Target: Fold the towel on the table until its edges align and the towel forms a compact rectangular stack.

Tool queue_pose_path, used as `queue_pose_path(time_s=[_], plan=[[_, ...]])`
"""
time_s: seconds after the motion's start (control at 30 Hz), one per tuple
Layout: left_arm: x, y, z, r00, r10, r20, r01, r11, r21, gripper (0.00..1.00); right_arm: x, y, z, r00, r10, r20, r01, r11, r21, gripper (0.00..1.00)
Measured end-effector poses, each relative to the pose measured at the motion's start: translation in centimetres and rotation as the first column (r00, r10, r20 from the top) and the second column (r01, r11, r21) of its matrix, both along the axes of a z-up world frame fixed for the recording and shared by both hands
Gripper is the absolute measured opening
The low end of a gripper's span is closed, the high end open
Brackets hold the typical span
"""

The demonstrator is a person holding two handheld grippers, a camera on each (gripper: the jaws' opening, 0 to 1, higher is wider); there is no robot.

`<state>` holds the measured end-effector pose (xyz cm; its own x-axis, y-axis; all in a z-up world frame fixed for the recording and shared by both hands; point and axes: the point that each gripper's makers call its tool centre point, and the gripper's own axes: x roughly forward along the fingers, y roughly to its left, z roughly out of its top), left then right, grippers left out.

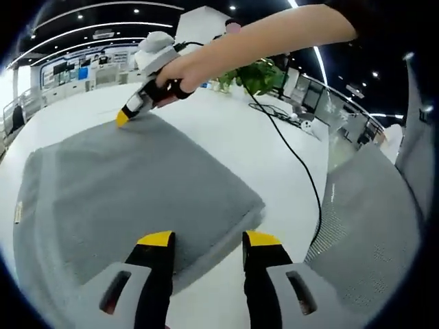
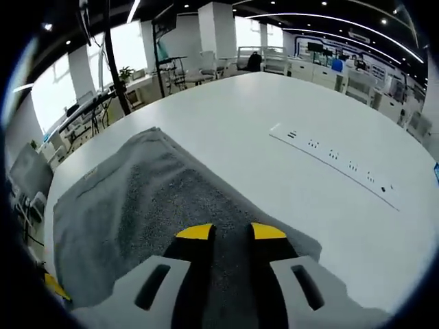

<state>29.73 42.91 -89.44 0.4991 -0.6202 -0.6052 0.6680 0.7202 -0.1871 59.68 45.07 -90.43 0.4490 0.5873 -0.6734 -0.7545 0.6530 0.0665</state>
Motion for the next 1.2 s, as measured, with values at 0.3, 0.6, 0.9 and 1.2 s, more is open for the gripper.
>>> queue_pose_path(time_s=[0.3, 0.6, 0.9, 1.2], plan=[[0.4, -4.1, 0.6, 0.994, -0.105, 0.024, 0.105, 0.994, -0.005, 0.39, 0.4, -3.2, 0.0, 0.999, -0.040, -0.008, 0.041, 0.999, 0.007, 0.20], [0.0, -6.5, 0.0, 0.978, -0.208, 0.026, 0.207, 0.977, 0.039, 0.28, 1.1, -6.2, 0.2, 0.993, -0.112, -0.021, 0.113, 0.993, 0.029, 0.19], [-0.7, -7.4, -1.0, 0.978, -0.207, -0.007, 0.207, 0.977, 0.060, 0.28, 2.4, -7.0, 0.0, 0.977, -0.201, -0.072, 0.206, 0.975, 0.083, 0.18], [-0.6, -7.1, -1.4, 0.985, -0.174, -0.016, 0.175, 0.980, 0.091, 0.22, 2.4, -6.8, -0.7, 0.978, -0.188, -0.086, 0.195, 0.977, 0.080, 0.13]])
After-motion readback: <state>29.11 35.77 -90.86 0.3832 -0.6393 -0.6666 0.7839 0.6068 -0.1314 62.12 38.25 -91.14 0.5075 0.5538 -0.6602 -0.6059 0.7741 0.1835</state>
